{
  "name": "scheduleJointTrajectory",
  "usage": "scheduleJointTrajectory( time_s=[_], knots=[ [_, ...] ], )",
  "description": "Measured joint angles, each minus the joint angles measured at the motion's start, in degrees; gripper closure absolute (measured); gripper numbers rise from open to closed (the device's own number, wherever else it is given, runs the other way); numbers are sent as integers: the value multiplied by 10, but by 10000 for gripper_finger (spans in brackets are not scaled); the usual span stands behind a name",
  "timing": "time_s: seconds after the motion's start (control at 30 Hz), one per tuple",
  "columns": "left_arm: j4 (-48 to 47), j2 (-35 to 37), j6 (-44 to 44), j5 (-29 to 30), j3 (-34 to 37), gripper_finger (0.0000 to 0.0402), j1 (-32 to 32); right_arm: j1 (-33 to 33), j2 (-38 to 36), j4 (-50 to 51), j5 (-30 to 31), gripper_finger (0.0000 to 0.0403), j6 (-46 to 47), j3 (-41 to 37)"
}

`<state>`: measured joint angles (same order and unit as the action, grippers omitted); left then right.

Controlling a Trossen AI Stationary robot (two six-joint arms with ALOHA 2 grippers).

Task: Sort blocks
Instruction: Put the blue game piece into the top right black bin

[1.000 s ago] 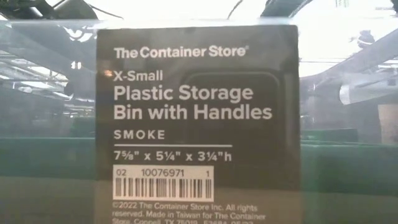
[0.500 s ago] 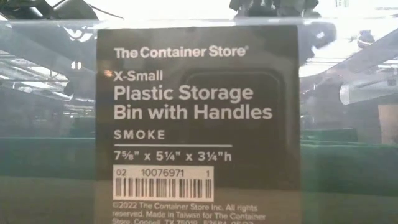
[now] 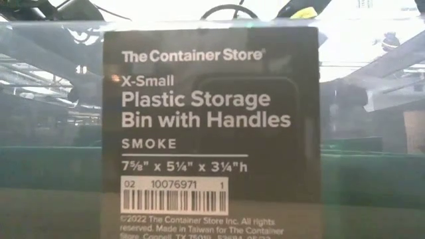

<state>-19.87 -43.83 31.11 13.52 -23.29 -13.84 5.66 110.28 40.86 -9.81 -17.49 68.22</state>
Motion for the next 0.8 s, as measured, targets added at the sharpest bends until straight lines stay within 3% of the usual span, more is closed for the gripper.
scheduleJointTrajectory(
  time_s=[0.07,0.27,0.43,0.6,0.8],
  knots=[
    [-1,0,0,0,0,132,0,-1,-2,3,2,329,2,0],
    [-2,0,0,0,0,132,0,-14,-57,22,11,327,34,-6],
    [-3,0,-1,0,0,132,0,-72,-166,22,83,327,58,-4],
    [-3,0,-1,0,0,132,0,-196,-282,-15,198,327,73,-32],
    [-2,0,1,0,0,132,0,-383,-390,-139,208,327,136,-167]
  ],
)
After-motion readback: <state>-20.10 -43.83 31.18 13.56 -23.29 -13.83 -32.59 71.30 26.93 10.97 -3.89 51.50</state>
